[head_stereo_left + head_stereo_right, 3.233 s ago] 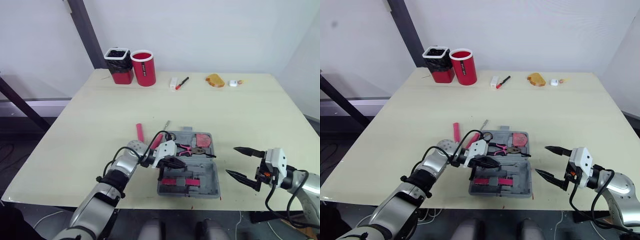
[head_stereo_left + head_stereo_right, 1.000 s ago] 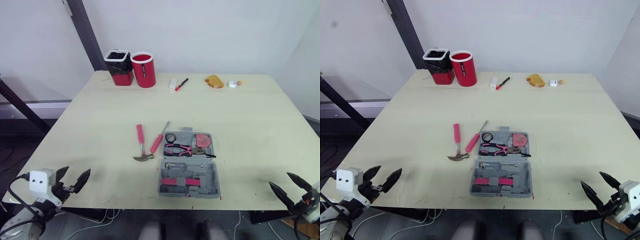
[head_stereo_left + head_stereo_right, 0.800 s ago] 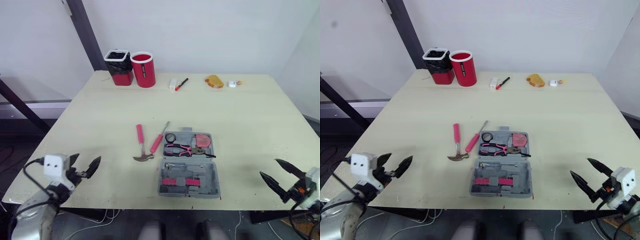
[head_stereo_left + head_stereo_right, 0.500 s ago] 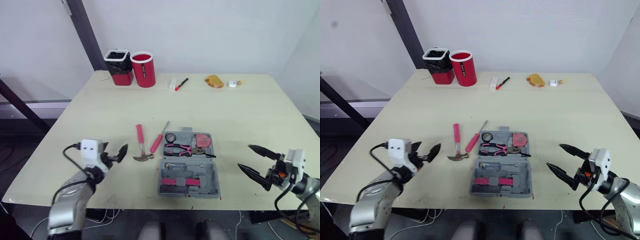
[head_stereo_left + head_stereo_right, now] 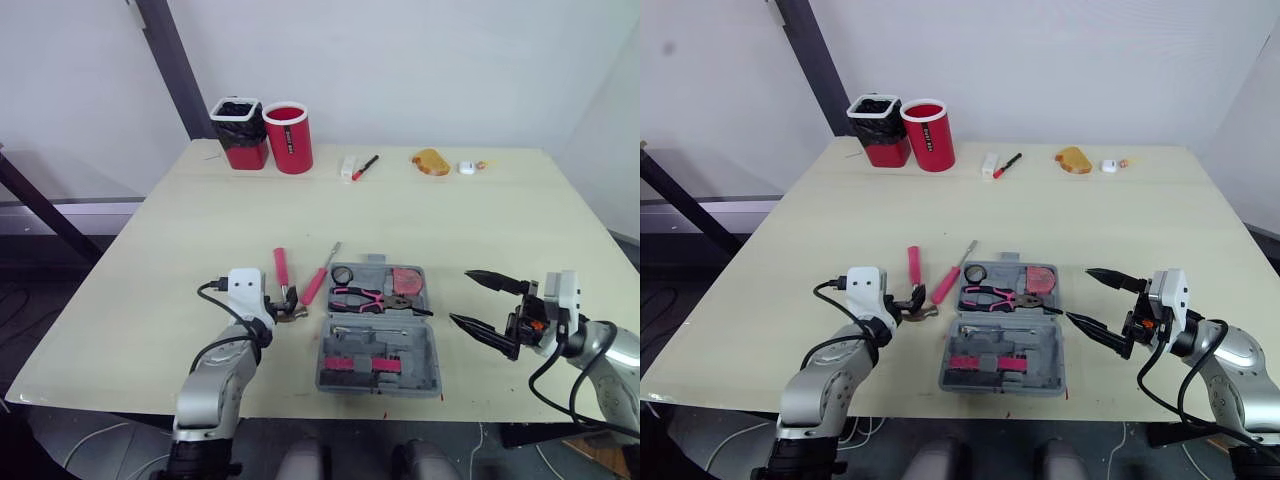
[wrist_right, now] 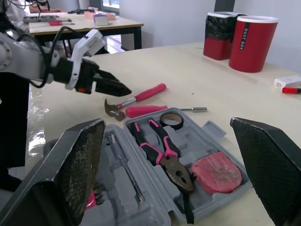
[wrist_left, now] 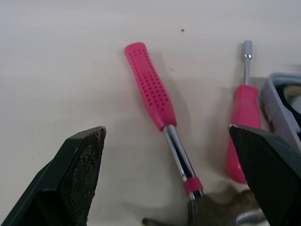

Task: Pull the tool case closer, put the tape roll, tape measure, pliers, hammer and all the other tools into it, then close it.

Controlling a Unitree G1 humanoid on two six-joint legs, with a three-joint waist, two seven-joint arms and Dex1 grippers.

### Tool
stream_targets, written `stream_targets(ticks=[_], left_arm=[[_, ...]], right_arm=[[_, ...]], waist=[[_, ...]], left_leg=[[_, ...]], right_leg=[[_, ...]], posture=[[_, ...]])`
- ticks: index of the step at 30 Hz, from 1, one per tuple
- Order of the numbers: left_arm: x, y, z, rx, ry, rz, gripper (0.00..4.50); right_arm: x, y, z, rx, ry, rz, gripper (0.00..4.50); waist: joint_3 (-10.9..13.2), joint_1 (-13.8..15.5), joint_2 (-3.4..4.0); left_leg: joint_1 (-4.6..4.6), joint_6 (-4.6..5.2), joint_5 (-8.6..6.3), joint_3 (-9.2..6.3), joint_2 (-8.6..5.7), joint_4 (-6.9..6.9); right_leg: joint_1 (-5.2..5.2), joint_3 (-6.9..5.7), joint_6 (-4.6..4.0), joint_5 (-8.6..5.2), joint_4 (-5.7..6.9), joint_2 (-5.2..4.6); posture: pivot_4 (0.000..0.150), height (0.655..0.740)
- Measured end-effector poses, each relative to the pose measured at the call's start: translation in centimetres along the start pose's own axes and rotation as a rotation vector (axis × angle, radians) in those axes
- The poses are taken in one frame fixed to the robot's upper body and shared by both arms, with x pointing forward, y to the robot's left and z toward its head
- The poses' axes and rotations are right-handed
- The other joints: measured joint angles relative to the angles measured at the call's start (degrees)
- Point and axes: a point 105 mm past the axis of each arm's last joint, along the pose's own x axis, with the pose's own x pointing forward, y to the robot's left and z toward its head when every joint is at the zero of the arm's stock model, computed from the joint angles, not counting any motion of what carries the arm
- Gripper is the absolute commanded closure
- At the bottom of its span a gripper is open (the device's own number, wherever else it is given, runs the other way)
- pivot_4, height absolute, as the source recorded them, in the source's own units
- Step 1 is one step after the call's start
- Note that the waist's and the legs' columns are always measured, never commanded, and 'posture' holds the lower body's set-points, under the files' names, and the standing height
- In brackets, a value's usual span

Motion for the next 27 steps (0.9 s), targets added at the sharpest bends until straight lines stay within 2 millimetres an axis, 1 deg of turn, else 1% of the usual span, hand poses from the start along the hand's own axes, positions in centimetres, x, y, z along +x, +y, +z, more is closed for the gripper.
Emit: stream_targets(ticks=[4,5,7,11,13,16,20,21,24,27], left_arm=[[0.5,0.0,-0.8,-0.006,0.03,0.031,0.07],[0.9,0.3,-1.3,0.001,0.059,0.062,0.07],[0.9,0.4,-1.3,0.0,0.062,0.068,0.07],[2.2,0.2,-1.9,-0.023,0.115,0.066,0.07],[2.5,0.0,-2.0,-0.035,0.12,0.062,0.07],[3.0,-0.2,-1.7,-0.076,0.123,0.062,0.78],[3.4,0.3,-1.6,-0.104,0.127,0.076,2.6],[3.5,0.4,-1.6,-0.102,0.128,0.074,2.93],[3.6,0.3,-1.5,-0.099,0.13,0.065,4.34],[3.5,0.5,-1.6,-0.093,0.132,0.061,4.36]], right_arm=[[0.0,-0.3,0.0,-0.003,0.006,0.0,0.0],[0.1,-0.4,0.2,-0.012,0.003,0.006,0.0],[0.1,-0.4,0.2,-0.012,0.005,0.006,0.0],[0.3,0.0,0.6,-0.016,0.015,0.037,0.0],[0.3,0.1,0.8,-0.024,0.019,0.046,0.0],[0.3,0.3,0.9,-0.024,0.026,0.051,0.0],[0.4,0.3,0.9,-0.022,0.027,0.049,0.0],[0.4,0.3,0.9,-0.022,0.027,0.047,0.0],[0.4,0.2,0.9,-0.022,0.028,0.044,0.0],[0.4,0.2,0.9,-0.023,0.028,0.044,0.0]], waist=[[0.0,-0.2,0.0],[0.0,-0.1,-0.01],[0.0,-0.1,-0.01],[0.0,0.1,-0.02],[0.0,0.0,-0.03],[0.0,0.1,-0.02],[0.0,0.1,-0.01],[0.0,0.0,0.0],[0.0,0.0,-0.01],[0.0,0.0,0.0]], left_leg=[[0.0,0.0,0.0,-0.01,0.0,0.0],[0.0,0.0,0.0,-0.03,0.0,0.0],[-0.02,0.0,0.0,-0.03,0.0,0.0],[-0.05,0.0,0.0,-0.05,-0.02,0.03],[-0.06,0.0,0.0,-0.04,-0.02,0.02],[-0.06,0.0,0.0,-0.08,-0.02,0.03],[-0.04,0.0,0.01,-0.07,-0.02,0.03],[-0.04,0.0,0.01,-0.06,-0.02,0.03],[-0.04,0.0,0.01,-0.07,-0.02,0.03],[-0.04,0.0,0.0,-0.07,-0.02,0.02]], right_leg=[[0.0,-0.01,0.0,0.0,0.01,0.02],[0.0,-0.03,0.0,0.0,0.01,0.03],[0.0,-0.02,0.0,0.0,0.0,0.02],[0.0,-0.05,0.01,0.0,-0.01,0.01],[0.0,-0.04,0.01,0.0,-0.04,0.01],[0.0,-0.08,0.01,0.0,-0.01,0.01],[0.0,-0.07,0.01,0.0,0.0,0.01],[0.0,-0.07,0.01,0.0,0.0,0.01],[0.0,-0.07,0.01,0.0,0.0,0.01],[0.0,-0.07,0.01,0.0,0.0,0.01]], posture=[[0.15,0.7371],[0.15,0.7371],[0.15,0.7371],[0.15,0.7371],[0.15,0.7371],[0.15,0.7371],[0.15,0.7371],[0.15,0.7371],[0.15,0.7371],[0.15,0.7371]])
